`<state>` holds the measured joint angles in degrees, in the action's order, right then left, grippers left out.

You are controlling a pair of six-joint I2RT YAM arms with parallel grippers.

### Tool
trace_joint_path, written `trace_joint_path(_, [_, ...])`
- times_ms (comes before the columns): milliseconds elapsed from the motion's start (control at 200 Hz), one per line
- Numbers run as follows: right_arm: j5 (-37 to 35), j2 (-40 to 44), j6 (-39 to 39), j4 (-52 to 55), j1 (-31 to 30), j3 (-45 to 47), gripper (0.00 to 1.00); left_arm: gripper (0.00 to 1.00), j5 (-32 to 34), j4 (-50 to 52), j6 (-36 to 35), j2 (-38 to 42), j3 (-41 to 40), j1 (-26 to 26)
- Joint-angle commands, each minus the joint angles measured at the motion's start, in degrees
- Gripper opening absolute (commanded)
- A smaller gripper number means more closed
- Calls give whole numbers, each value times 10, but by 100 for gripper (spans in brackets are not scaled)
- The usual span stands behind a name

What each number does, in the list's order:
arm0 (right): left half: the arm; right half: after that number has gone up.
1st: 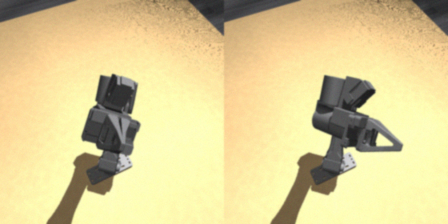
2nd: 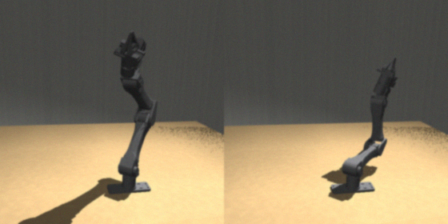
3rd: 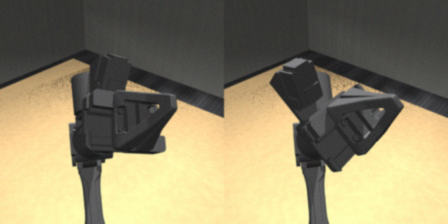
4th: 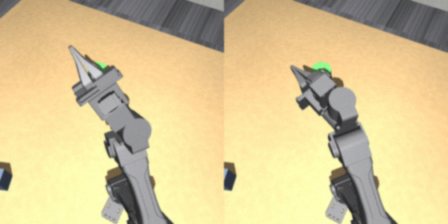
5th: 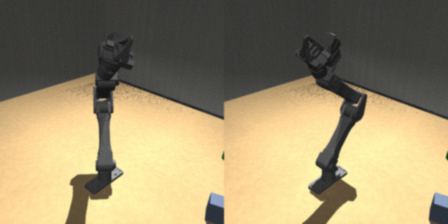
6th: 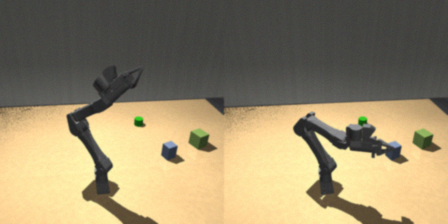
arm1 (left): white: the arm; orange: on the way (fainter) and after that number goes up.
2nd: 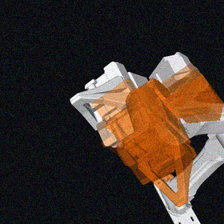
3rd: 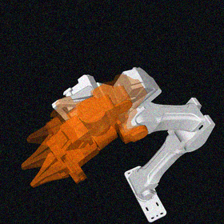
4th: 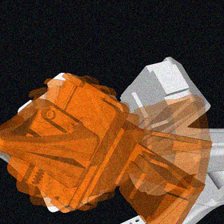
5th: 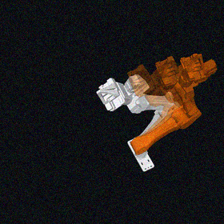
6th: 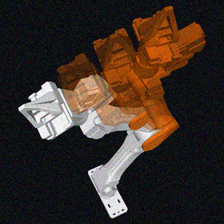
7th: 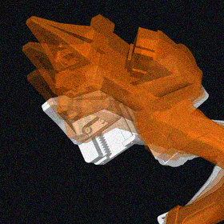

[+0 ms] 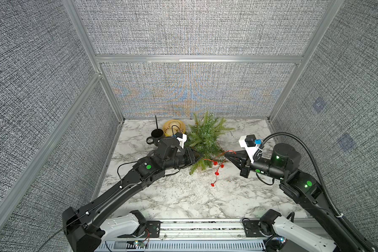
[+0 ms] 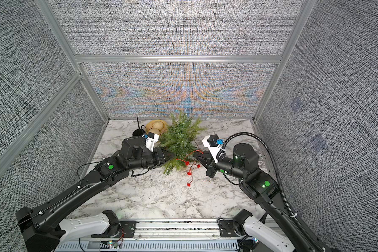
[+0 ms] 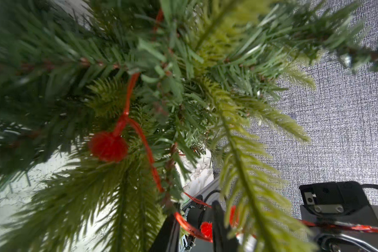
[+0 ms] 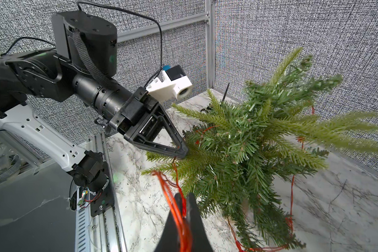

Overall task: Remove string lights from the small christmas tree
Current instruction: Remove the light string from the Christmas tree.

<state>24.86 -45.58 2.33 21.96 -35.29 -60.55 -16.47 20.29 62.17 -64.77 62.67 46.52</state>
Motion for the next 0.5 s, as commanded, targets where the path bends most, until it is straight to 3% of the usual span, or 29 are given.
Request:
trace_joint_path(0, [4, -4, 5, -22, -4, 2, 0, 22, 15, -3, -8, 7, -3, 1])
trace_joint_path(150, [3, -11, 9, -29, -11, 8, 0, 15, 16, -4, -16, 10, -6, 1])
trace_joint_path(495, [-13, -16, 6, -32, -31, 6, 0, 21, 4, -17, -13, -8, -4, 1])
